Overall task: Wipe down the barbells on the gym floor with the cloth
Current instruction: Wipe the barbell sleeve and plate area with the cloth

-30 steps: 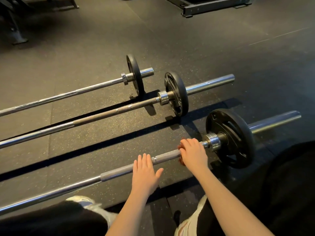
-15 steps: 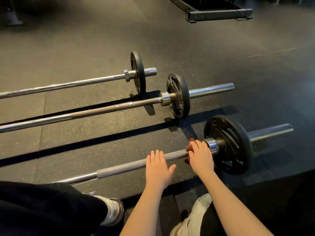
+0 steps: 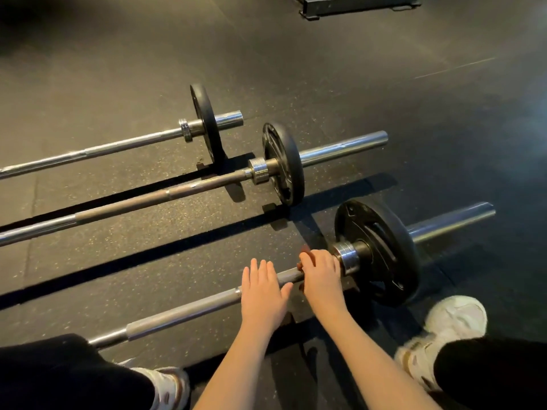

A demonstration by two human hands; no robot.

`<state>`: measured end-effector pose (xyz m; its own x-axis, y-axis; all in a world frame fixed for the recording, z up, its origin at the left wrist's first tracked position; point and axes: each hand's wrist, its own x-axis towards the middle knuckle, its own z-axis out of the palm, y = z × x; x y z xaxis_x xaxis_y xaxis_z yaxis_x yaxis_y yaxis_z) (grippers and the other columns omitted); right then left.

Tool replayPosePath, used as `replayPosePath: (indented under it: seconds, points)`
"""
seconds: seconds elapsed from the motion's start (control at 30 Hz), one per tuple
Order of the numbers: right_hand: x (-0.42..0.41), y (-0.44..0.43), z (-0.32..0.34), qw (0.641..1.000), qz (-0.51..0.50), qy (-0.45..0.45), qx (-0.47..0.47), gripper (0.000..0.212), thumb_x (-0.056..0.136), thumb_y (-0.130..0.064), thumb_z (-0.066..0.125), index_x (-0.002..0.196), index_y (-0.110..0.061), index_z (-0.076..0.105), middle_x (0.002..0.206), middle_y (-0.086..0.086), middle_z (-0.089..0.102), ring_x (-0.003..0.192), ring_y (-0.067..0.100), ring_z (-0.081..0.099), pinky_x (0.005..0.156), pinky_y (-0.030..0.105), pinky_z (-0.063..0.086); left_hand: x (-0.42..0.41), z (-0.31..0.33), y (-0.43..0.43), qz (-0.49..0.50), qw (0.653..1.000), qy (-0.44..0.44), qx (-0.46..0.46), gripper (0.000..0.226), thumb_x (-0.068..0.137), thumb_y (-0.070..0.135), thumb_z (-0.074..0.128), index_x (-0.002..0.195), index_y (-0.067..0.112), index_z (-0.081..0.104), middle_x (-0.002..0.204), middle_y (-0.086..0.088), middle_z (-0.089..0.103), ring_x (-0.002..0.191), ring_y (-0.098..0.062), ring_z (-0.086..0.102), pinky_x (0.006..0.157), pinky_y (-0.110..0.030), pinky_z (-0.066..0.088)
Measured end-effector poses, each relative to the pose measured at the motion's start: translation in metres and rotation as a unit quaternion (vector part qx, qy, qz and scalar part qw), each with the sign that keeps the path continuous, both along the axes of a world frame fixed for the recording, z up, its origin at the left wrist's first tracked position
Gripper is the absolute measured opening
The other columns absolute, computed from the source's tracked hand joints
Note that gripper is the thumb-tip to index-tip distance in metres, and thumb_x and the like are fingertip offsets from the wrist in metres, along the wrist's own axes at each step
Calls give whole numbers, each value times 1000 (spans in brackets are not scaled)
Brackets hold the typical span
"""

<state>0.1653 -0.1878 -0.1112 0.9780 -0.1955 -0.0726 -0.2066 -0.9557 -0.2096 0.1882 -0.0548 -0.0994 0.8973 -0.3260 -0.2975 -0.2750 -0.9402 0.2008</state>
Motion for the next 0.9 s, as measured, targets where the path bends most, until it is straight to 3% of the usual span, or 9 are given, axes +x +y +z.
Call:
replayPosePath:
  seconds: [0.13,0.23,0.3,0.43,0.5,0.57,0.7,0.8,0.9]
  points:
    - [-8,-18,18,997,-22,-68,28,53,80,-17,75,129,-15,55,122,6,58,115,25,54,97,37,45,2,-2,-15,19,1000,1,20,67,101,53,19,152,10,18,159,-7,19,148,-27,3,120,-44,2]
    - [-17,-39,35,978,-58,-200,-28,45,76,-14,77,119,-7,64,111,11,66,103,28,62,88,40,52,7,-1,-23,32,999,-2,6,65,101,51,18,152,11,18,159,-6,20,149,-27,3,120,-44,2]
    - [-21,-55,34,970,-73,-227,-56,45,76,-13,76,119,-5,65,115,14,66,107,31,63,91,42,51,8,-2,-27,28,1000,-3,4,64,102,49,18,152,11,18,159,-6,20,148,-27,4,120,-44,3]
    - [-31,-66,1,992,-41,-108,-53,55,85,-20,70,137,-16,52,144,11,49,135,32,44,105,46,39,5,-1,-33,26,999,-21,14,62,102,49,19,151,11,20,158,-5,23,148,-27,8,120,-45,5]
    - [-24,-70,-7,995,-25,-92,-44,53,88,-22,67,138,-18,50,147,10,45,139,32,38,109,48,37,4,-1,-33,25,999,-24,19,65,101,51,20,151,11,18,158,-5,21,148,-27,7,120,-46,4]
    - [0,-75,4,998,-18,-68,-7,40,94,-26,60,133,-20,54,140,5,51,135,26,43,109,42,39,6,-2,-33,19,999,-21,26,69,99,55,22,152,11,16,160,-5,17,148,-27,5,119,-46,2]
    - [57,-86,26,998,18,52,2,29,99,-37,44,119,-23,61,111,-1,64,101,15,57,86,30,47,7,-3,-31,13,999,-26,45,70,99,56,22,152,11,16,160,-6,16,148,-27,5,119,-47,5]
    - [53,-83,21,1000,11,7,9,28,99,-35,44,116,-23,63,111,-3,66,107,14,57,102,33,40,7,-2,-34,13,999,-24,47,71,99,57,21,152,11,15,160,-6,16,148,-27,5,119,-47,6]
    - [0,-72,-2,996,-43,-76,6,39,92,-27,59,130,-18,55,136,5,54,135,26,43,111,42,31,5,-2,-35,15,999,-17,49,71,99,57,21,152,11,13,160,-6,14,148,-27,3,119,-47,5]
